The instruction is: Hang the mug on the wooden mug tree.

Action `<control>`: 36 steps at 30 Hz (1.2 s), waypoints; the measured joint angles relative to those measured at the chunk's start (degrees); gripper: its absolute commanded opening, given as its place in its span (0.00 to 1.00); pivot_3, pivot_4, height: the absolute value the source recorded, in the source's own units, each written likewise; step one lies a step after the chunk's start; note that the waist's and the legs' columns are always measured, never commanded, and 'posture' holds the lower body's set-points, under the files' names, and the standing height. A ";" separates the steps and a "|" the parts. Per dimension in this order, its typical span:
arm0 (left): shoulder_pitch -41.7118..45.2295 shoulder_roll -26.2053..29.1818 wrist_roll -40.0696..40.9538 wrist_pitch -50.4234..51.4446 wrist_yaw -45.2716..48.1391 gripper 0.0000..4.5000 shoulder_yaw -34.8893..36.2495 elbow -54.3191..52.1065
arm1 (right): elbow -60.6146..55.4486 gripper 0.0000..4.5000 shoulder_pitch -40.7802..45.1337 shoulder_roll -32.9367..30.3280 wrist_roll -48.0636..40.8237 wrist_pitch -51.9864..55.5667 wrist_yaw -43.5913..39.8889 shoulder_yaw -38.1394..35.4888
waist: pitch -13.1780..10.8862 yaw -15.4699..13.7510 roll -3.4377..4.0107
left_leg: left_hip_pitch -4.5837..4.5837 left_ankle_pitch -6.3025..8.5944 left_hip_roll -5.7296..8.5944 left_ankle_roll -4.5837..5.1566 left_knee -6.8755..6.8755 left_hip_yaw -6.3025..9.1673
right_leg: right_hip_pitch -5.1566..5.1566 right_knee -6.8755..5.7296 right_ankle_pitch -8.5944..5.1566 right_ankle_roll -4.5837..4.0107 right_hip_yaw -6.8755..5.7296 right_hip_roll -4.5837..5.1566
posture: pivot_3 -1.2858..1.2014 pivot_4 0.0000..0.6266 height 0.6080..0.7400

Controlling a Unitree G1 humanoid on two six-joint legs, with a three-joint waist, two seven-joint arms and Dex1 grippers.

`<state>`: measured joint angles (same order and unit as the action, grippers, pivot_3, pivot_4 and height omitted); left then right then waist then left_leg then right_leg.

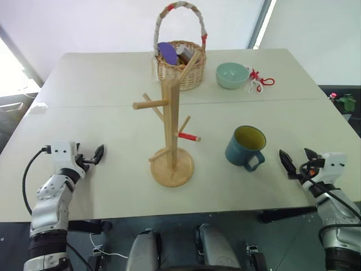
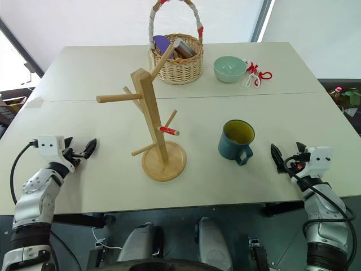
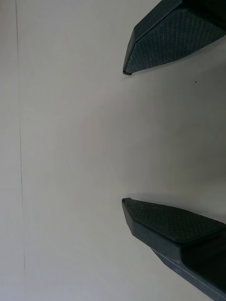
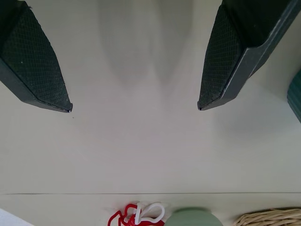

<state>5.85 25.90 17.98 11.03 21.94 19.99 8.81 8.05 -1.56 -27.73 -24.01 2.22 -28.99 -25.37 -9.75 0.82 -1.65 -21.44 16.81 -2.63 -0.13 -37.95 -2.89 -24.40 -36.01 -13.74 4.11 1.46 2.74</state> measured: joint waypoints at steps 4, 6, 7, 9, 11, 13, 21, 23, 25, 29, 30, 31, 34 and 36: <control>0.04 -0.01 0.00 -0.01 -0.06 1.00 -0.02 -0.02 | 0.00 0.98 0.12 0.00 0.03 0.20 -0.07 0.08 | 0.00 0.00 0.00 | -0.01 0.00 0.00 0.00 0.00 0.00 | 0.00 0.00 0.00 0.00 -0.01 0.00 | 0.52 0.24 1.00; 0.12 -0.04 0.07 -0.01 0.05 1.00 -0.04 -0.01 | 0.00 0.98 0.12 -0.01 0.03 0.29 -0.16 0.08 | 0.00 0.00 0.00 | -0.01 0.00 0.00 0.00 0.00 0.00 | 0.00 0.00 0.00 0.00 -0.01 0.00 | 0.52 0.24 1.00; 0.16 -0.05 0.08 -0.01 0.12 1.00 -0.07 0.00 | -0.01 0.98 0.11 -0.01 0.02 0.30 -0.20 0.07 | 0.00 0.00 0.00 | -0.01 0.00 0.00 0.00 0.00 0.00 | 0.00 0.01 0.00 0.00 0.00 0.00 | 0.52 0.24 1.00; 0.32 -0.05 0.12 -0.01 0.71 1.00 -0.14 0.05 | -0.52 0.98 -0.29 -0.01 0.02 0.35 -0.25 0.06 | 0.00 -0.03 0.00 | -0.02 0.00 0.00 0.00 0.00 0.00 | 0.00 0.01 0.00 0.00 -0.01 -0.01 | 0.52 0.24 1.00; 0.30 0.03 0.92 -0.07 2.95 1.00 -0.26 -0.03 | -2.27 0.98 -1.64 -0.02 -0.04 0.36 -0.46 0.00 | 0.00 -0.09 0.00 | -0.04 0.00 0.00 0.00 0.00 0.01 | -0.01 0.02 0.00 0.00 -0.02 -0.01 | 0.52 0.24 1.00; -0.89 0.80 1.85 -0.04 6.77 1.00 -1.40 -1.22 | -4.08 0.87 -3.42 -0.02 -0.67 0.50 -0.90 -0.15 | 0.00 -0.05 0.00 | -0.06 0.00 0.00 0.00 0.02 0.00 | -0.02 0.07 -0.01 -0.01 -0.02 -0.01 | 0.52 0.24 1.00; -12.31 7.65 4.02 -4.60 28.70 1.00 -10.30 -12.54 | -12.79 0.01 -15.27 -2.31 -2.68 2.90 -9.05 0.20 | 0.01 -0.01 0.13 | -0.04 0.01 -0.06 -0.02 0.45 -0.06 | -0.04 0.56 0.02 -0.10 0.02 0.27 | 0.52 0.24 1.00; -13.71 8.61 5.57 -4.01 32.56 1.00 -11.76 -15.57 | -16.64 0.01 -17.76 -2.96 -3.42 3.80 -11.32 0.63 | 0.01 -0.05 0.14 | -0.03 0.01 -0.07 -0.02 0.55 -0.05 | -0.06 0.62 0.03 -0.11 -0.03 0.32 | 0.52 0.24 1.00; -14.40 9.54 6.08 -4.45 35.31 1.00 -12.74 -17.40 | -20.59 0.01 -19.84 -3.11 -4.87 5.59 -12.94 1.39 | 0.03 -0.06 0.19 | -0.02 0.01 -0.07 -0.02 0.69 -0.05 | -0.09 0.67 0.02 -0.11 -0.04 0.31 | 0.52 0.24 1.00; -14.79 11.51 6.45 -5.18 39.84 1.00 -15.06 -20.76 | -27.40 0.01 -24.01 -4.78 -5.56 8.85 -15.38 4.57 | 0.07 -0.13 0.28 | -0.07 0.01 -0.08 -0.01 0.79 -0.05 | -0.12 0.84 0.01 -0.12 -0.10 0.25 | 0.52 0.24 1.00; -14.89 11.67 6.66 -4.99 40.52 1.00 -15.57 -21.78 | -28.45 0.01 -24.44 -4.80 -5.34 9.06 -15.56 5.29 | 0.07 -0.14 0.28 | -0.09 0.01 -0.08 -0.01 0.79 -0.05 | -0.12 0.86 0.01 -0.11 -0.12 0.24 | 0.52 0.24 1.00; -15.21 11.94 7.44 -4.44 41.40 1.00 -16.45 -23.36 | -29.62 0.01 -24.72 -4.80 -4.70 9.10 -15.61 6.49 | 0.07 -0.10 0.28 | -0.09 0.01 -0.07 -0.01 0.79 -0.07 | -0.12 0.88 0.01 -0.11 -0.13 0.24 | 0.52 0.24 1.00; -15.37 12.35 8.99 -2.78 42.84 1.00 -18.28 -27.38 | -31.60 0.01 -24.03 -4.41 -3.09 9.04 -15.00 9.36 | 0.07 -0.08 0.27 | -0.08 0.01 -0.06 -0.01 0.76 -0.11 | -0.12 0.89 0.01 -0.10 -0.13 0.20 | 0.52 0.24 1.00; -15.40 12.64 9.03 -2.32 43.33 1.00 -19.28 -29.11 | -31.86 0.01 -22.68 -3.60 -2.00 8.53 -14.06 10.58 | 0.07 -0.10 0.27 | -0.06 0.01 -0.06 -0.01 0.75 -0.10 | -0.11 0.88 0.01 -0.10 -0.12 0.08 | 0.52 0.24 1.00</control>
<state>-9.55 38.54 27.01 8.71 65.28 0.71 -20.30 -23.81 -24.25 -31.33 -26.01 10.75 -43.05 -14.79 -9.68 0.72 -1.39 -21.50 16.82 -2.69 -0.15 -37.20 -3.00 -24.52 -35.13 -13.72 4.00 1.34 2.82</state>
